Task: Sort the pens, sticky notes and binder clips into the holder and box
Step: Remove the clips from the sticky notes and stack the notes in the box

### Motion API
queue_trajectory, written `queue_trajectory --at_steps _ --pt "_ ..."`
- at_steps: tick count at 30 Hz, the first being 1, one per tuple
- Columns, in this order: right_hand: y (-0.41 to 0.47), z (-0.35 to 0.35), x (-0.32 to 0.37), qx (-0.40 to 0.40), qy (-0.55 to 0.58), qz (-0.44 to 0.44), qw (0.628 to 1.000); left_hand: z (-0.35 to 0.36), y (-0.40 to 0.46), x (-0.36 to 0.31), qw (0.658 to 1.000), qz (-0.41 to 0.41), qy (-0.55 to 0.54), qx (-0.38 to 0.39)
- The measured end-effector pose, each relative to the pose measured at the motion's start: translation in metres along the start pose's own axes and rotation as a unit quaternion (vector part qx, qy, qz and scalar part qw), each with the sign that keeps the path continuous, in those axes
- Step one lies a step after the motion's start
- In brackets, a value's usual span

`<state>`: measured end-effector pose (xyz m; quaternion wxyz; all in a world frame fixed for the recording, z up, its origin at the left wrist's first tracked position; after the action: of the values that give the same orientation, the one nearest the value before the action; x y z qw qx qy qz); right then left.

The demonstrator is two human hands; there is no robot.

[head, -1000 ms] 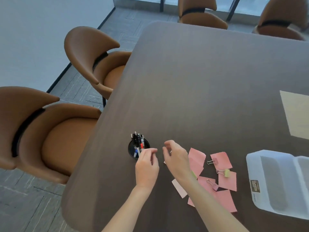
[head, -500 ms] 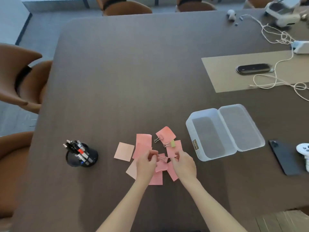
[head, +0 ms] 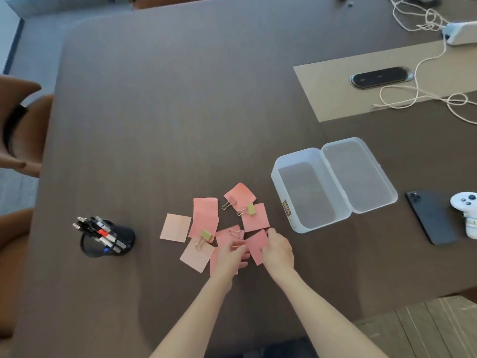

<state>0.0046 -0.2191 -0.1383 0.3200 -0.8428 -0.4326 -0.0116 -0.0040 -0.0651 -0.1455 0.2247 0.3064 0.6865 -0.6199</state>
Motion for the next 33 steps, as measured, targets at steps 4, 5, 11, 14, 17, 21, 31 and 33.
queue_trajectory --at_steps 4,5,11,14,17,21,31,33 --pt "0.003 -0.020 -0.011 0.052 0.143 0.037 0.988 -0.003 -0.002 -0.003 1.000 -0.013 0.023 -0.012" --pt "0.002 -0.024 -0.012 0.090 0.202 0.044 0.974 -0.001 -0.004 -0.004 1.000 -0.027 -0.002 0.012" --pt "-0.004 -0.024 0.014 0.180 0.233 -0.007 0.956 0.020 -0.013 -0.014 0.917 -0.097 -0.350 0.165" --pt "0.023 -0.033 0.018 0.045 0.150 -0.010 0.988 0.013 -0.008 -0.008 0.920 -0.114 -0.355 0.118" --pt "0.043 -0.024 0.026 -0.010 0.065 0.000 0.998 -0.003 -0.007 -0.005 0.932 -0.105 -0.334 0.093" --pt "0.055 -0.011 0.045 -0.011 -0.030 -0.050 0.998 -0.017 -0.003 -0.006 0.925 -0.094 -0.358 0.081" --pt "0.058 -0.039 0.038 0.013 -0.099 0.000 0.995 -0.024 -0.004 -0.008 0.936 -0.093 -0.332 0.068" --pt "0.049 -0.056 0.038 -0.026 -0.076 -0.008 0.997 -0.021 -0.002 -0.009 0.944 -0.102 -0.309 0.061"
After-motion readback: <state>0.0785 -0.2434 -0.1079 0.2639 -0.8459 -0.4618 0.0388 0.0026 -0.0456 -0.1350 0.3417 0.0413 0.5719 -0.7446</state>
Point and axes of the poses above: each hand's wrist, its own y-axis towards the middle knuckle, its own z-axis out of the palm, x = y × z, the point moved 6 cm from there along y, towards the middle knuckle, and after that the axes turned 7 degrees about z, right-handed, at the moved point
